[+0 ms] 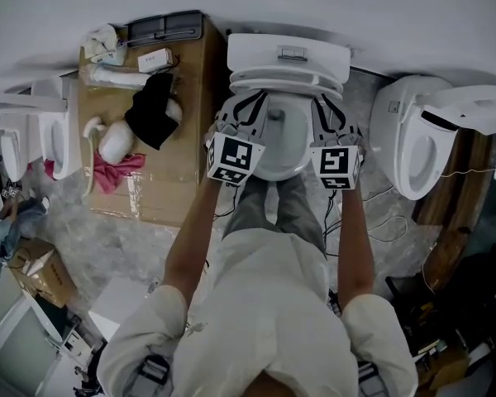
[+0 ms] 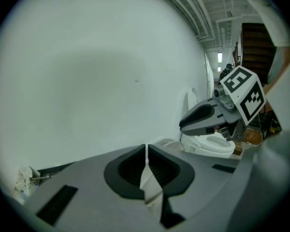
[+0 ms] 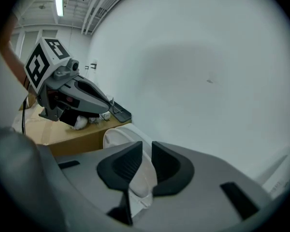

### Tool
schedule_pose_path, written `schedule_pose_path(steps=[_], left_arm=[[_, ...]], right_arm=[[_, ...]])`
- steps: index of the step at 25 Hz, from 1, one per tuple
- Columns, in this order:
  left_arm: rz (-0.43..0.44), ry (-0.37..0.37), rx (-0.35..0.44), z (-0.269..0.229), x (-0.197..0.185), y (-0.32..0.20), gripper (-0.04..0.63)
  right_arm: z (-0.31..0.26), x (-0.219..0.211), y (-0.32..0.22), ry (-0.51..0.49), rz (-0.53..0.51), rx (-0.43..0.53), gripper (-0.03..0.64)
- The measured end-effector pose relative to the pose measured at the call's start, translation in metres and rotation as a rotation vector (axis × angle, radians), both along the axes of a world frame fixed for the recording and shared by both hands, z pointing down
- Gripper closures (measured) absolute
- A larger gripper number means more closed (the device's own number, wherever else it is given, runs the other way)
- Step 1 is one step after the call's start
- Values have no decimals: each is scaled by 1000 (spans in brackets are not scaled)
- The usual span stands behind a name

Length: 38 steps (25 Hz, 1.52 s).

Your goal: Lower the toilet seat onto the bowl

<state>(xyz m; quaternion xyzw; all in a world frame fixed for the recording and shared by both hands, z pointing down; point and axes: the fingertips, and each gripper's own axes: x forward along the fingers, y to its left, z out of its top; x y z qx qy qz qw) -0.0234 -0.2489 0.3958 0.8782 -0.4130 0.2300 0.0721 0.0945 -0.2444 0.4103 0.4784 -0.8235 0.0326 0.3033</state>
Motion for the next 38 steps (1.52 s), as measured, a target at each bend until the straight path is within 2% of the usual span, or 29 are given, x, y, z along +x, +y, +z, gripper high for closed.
schedule_pose_path(steps=[11, 20, 28, 38], left_arm=[[11, -75, -51, 38, 16, -15, 528], [24, -120, -88, 61, 19, -22, 465], [39, -140, -103, 71, 19, -18, 421], [53, -147, -108, 79, 16, -5, 416]], right_arm=[[38, -1, -18, 47, -97, -49, 515], [67, -4, -29, 91, -142, -91, 463], [77, -2, -31, 67, -103, -105, 474], [77, -2, -7, 63, -84, -93, 474]])
